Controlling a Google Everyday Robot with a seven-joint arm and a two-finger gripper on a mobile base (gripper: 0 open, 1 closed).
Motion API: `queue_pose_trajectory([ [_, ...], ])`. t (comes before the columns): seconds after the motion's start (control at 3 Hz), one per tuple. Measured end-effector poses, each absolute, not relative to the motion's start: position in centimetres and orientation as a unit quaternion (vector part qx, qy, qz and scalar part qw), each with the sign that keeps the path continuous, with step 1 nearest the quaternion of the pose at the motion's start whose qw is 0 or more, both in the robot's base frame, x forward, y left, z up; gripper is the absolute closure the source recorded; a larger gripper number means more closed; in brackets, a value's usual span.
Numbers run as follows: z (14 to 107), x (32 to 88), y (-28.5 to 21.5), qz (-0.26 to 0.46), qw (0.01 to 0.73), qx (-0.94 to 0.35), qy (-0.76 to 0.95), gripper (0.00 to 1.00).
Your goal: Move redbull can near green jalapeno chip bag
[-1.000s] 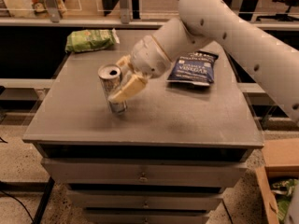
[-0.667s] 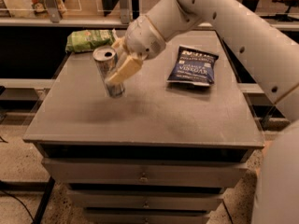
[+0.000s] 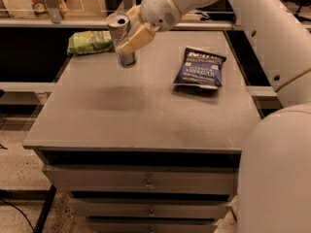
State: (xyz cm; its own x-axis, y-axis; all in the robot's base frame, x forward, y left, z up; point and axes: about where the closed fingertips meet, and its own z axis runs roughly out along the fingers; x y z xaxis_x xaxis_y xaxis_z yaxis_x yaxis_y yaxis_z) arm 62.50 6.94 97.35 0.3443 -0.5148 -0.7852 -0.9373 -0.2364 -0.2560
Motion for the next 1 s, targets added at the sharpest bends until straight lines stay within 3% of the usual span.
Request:
queue_pose_trajectory([
  [1.0,96.4,65.6,5.5,0.249,0.432,-0.679,0.538,1.0],
])
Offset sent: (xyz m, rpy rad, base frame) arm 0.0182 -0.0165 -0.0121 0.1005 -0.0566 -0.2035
